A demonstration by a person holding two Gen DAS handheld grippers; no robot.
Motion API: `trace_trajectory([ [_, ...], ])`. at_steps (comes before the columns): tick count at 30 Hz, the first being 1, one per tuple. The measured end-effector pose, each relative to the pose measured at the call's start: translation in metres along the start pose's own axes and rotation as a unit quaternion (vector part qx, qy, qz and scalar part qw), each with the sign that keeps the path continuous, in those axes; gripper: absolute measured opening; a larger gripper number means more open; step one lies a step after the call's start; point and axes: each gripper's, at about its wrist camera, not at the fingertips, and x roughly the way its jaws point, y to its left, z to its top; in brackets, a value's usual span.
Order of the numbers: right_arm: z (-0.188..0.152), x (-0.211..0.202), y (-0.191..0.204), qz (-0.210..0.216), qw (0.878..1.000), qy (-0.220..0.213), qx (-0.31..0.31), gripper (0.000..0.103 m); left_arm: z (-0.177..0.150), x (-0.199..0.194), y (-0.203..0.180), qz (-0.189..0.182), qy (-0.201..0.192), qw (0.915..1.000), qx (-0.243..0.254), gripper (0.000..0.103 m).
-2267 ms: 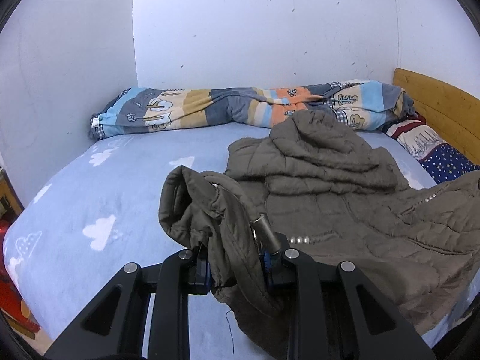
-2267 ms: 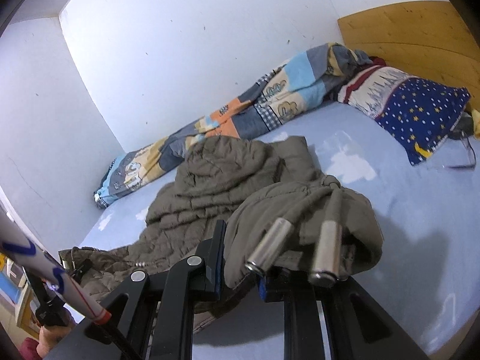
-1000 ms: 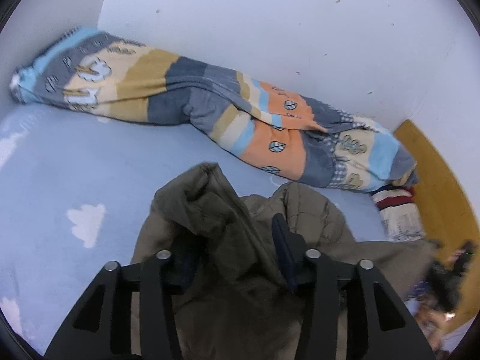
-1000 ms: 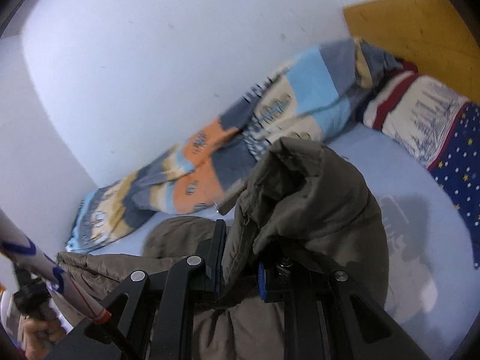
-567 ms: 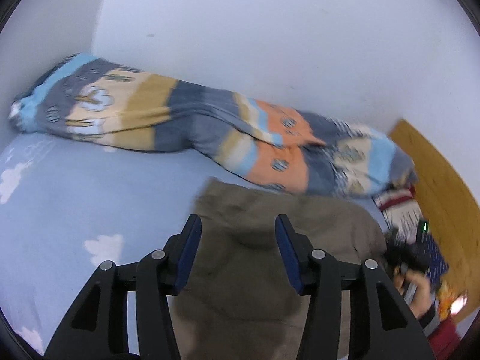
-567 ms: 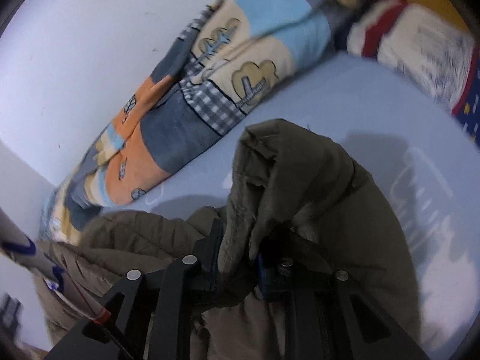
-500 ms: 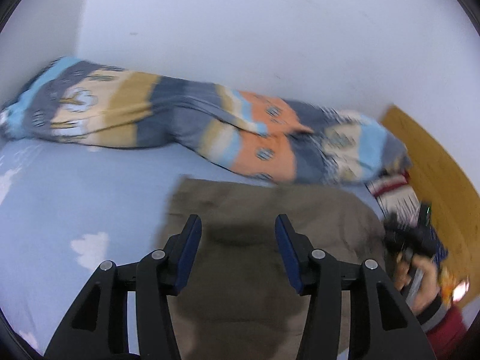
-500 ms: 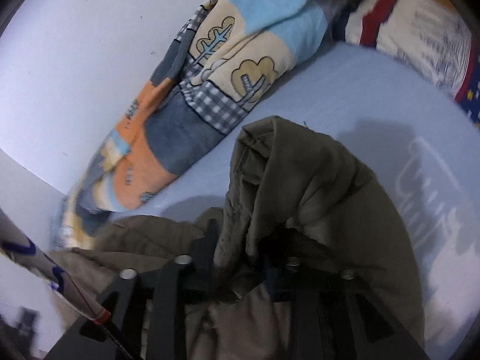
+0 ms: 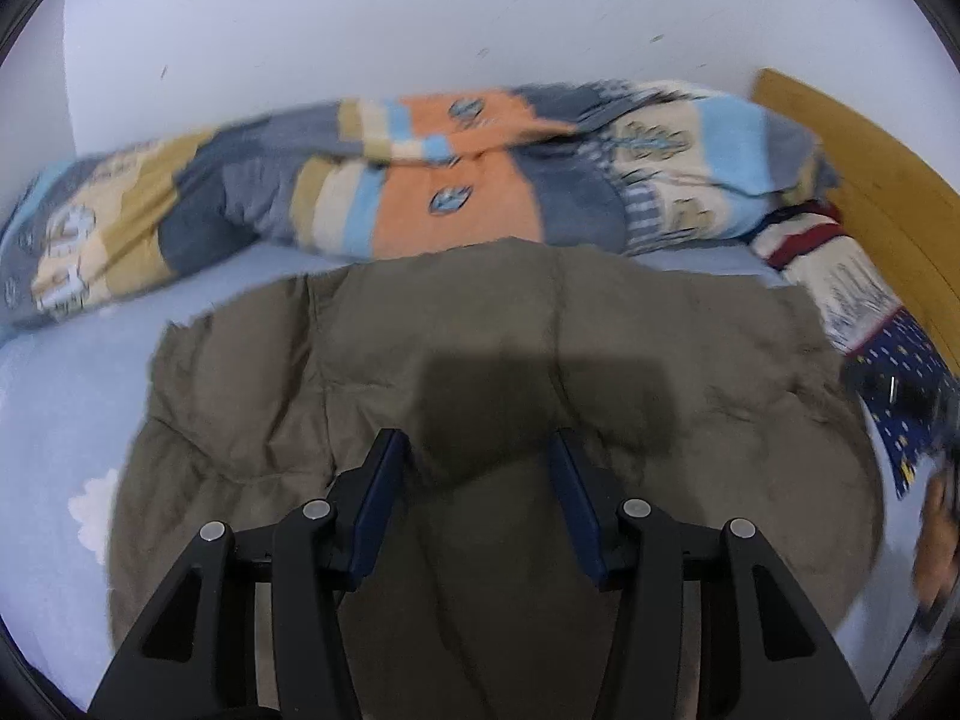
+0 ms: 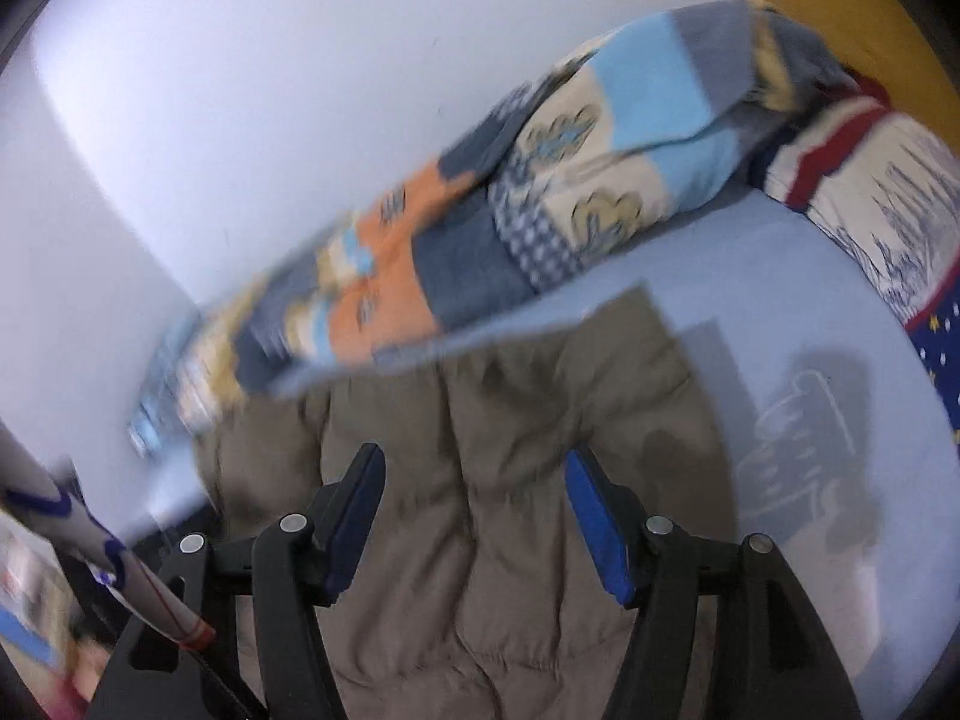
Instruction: Fold large clothes
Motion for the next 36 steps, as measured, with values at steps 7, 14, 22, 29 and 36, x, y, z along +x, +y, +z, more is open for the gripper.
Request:
trace_trajectory([
  [7,-0.021,0.087,0.010,-0.089,0.991,0.064,-0.078,0.069,0.004,0.058,0.016,0.014,0.040,0.9989,-0.020,0.056],
  [14,-0.017,0.125,-0.016,-0.087,0.990,0.094,-0.053,0.071,0.007,0.090,0.020,0.028,0.041,0.9981,-0.036,0.058],
  [22,-0.020,0.086,0.002,-0.097,0.990,0.080,-0.067,0.070,-0.013,0.007,0.006,0.057,0.007,0.9983,0.006,0.057],
  [29,-0.076,-0.017,0.016,-0.040,0.998,0.041,-0.035,0.070,-0.082,-0.078,0.042,0.124,0.009,0.9923,0.000,0.057],
  [36,-0.124,-0.052,0.032,-0.063,0.997,0.050,-0.011,0.064,-0.139,-0.132,0.088,0.123,0.011,0.9885,-0.087,0.057],
])
